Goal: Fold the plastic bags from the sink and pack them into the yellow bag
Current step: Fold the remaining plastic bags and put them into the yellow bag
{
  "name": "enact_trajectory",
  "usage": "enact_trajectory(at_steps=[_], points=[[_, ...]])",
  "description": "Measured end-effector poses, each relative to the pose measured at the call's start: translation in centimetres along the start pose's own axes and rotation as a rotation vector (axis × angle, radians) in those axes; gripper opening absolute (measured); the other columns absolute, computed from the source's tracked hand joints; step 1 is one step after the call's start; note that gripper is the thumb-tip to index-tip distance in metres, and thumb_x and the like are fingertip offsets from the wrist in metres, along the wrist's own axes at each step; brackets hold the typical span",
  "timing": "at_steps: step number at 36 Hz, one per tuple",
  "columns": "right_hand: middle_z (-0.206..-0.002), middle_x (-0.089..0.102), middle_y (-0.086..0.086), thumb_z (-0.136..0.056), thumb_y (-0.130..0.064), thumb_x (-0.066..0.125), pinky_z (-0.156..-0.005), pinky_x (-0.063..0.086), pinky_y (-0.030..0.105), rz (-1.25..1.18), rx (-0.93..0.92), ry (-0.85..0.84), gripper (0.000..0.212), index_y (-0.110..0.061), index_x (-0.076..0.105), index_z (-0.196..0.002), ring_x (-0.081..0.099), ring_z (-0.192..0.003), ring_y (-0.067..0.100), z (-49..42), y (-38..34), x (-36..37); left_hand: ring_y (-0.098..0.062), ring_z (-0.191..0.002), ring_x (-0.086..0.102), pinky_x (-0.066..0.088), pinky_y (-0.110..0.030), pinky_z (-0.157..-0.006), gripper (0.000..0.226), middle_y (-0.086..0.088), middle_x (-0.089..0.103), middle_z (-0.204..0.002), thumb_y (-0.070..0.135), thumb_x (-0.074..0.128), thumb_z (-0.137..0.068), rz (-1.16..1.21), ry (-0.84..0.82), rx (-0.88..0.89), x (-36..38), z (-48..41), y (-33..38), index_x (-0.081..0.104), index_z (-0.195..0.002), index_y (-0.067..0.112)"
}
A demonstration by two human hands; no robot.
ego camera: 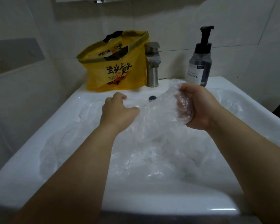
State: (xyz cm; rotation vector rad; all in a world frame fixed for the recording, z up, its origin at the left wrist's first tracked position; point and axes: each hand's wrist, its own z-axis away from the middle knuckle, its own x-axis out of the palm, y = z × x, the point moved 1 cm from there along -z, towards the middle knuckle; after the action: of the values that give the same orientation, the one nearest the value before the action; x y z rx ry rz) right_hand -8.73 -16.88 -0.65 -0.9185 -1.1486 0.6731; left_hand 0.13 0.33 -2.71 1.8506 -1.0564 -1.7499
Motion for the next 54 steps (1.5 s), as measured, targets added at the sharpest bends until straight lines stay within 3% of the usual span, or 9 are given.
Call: enact_trajectory(at_steps=[3,7,10,17,24,37,43,47,54], points=[[-0.050,0.041,-0.003,-0.091,-0.023,0.048,-0.048,0.026,0.023,0.167,0.065,-0.072,0.036,-0.018,0.053,-0.056,0.036,-0.043,0.011,-0.1,0.3,-0.1,-0.016,-0.131,0.039,0.037,-0.040,-0.108,0.065,0.003,0.039,-0.142,0.020,0.062,-0.084,0.162,0.024,0.218,-0.2,0.8,1.0,0.039,-0.144,0.026],[-0.067,0.049,0.003,-0.086,-0.026,0.053,-0.060,0.029,0.028,0.244,0.127,-0.149,0.016,-0.015,0.057,-0.075,0.042,-0.059,0.016,0.0,0.8,0.3,-0.005,-0.118,0.049,0.042,-0.015,-0.085,0.079,0.013,0.052,-0.130,0.041,0.074,-0.076,0.480,-0.348,0.210,0.1,2.0,2.4,0.039,-0.146,0.027],[-0.071,0.060,0.009,-0.091,-0.024,0.049,-0.064,0.043,0.030,0.238,0.144,-0.220,0.021,-0.009,0.061,-0.081,0.056,-0.063,0.020,0.4,0.7,0.7,-0.012,-0.098,0.067,0.055,-0.031,-0.088,0.047,0.004,0.072,-0.105,0.046,0.074,-0.078,0.289,-0.492,0.207,0.8,2.3,2.3,0.067,-0.118,0.022],[-0.110,0.066,0.012,-0.066,-0.047,0.067,-0.082,0.055,0.041,0.062,0.059,-0.123,0.080,-0.010,0.044,-0.134,0.067,-0.097,0.029,-0.1,0.5,0.7,-0.013,-0.069,0.068,0.054,-0.034,-0.074,0.014,0.001,0.071,-0.080,0.033,0.064,-0.092,0.601,-0.136,0.122,0.7,1.1,2.1,0.069,-0.087,0.021],[-0.074,0.063,0.004,-0.096,-0.017,0.054,-0.063,0.055,0.030,0.332,0.105,-0.116,0.013,-0.008,0.062,-0.092,0.059,-0.063,0.015,0.0,2.6,2.0,-0.009,-0.079,0.063,0.051,-0.026,-0.068,0.014,0.010,0.065,-0.084,0.041,0.059,-0.093,0.639,0.068,0.105,0.5,0.9,2.0,0.059,-0.086,0.029],[-0.097,0.072,0.010,-0.097,-0.017,0.053,-0.081,0.057,0.034,-0.012,-0.044,0.121,0.012,-0.009,0.061,-0.097,0.070,-0.089,0.022,-0.6,0.8,0.4,-0.033,-0.104,0.062,0.047,-0.049,-0.099,0.058,-0.009,0.065,-0.117,0.057,0.077,-0.067,0.857,-0.193,-0.111,-0.9,-0.3,1.0,0.069,-0.107,0.017],[-0.080,0.075,0.005,-0.093,-0.016,0.060,-0.070,0.060,0.031,-0.004,-0.065,0.107,0.006,-0.012,0.063,-0.091,0.073,-0.076,0.018,-0.1,-0.1,-0.6,-0.028,-0.099,0.054,0.052,-0.035,-0.087,0.033,-0.022,0.058,-0.116,0.005,0.053,-0.095,0.898,-0.417,-0.108,-1.1,-0.3,0.3,0.055,-0.127,-0.004],[-0.091,0.070,0.007,-0.083,-0.011,0.064,-0.096,0.048,0.035,0.058,-0.061,-0.010,0.007,-0.012,0.064,-0.090,0.064,-0.095,0.023,0.0,-0.5,-1.2,-0.025,-0.109,0.057,0.050,-0.032,-0.095,0.026,-0.016,0.062,-0.123,0.000,0.045,-0.097,0.955,-0.375,-0.072,-1.9,-0.5,0.0,0.059,-0.118,0.007],[-0.066,0.055,0.007,-0.093,0.009,0.042,-0.050,0.052,0.021,0.124,-0.019,-0.091,0.029,-0.010,0.055,-0.075,0.052,-0.053,0.013,0.6,-0.6,-1.4,-0.013,-0.065,0.066,0.054,-0.021,-0.055,0.022,-0.013,0.065,-0.089,-0.005,0.040,-0.098,1.032,-0.384,-0.080,-2.9,-0.7,-1.1,0.056,-0.111,0.005]])
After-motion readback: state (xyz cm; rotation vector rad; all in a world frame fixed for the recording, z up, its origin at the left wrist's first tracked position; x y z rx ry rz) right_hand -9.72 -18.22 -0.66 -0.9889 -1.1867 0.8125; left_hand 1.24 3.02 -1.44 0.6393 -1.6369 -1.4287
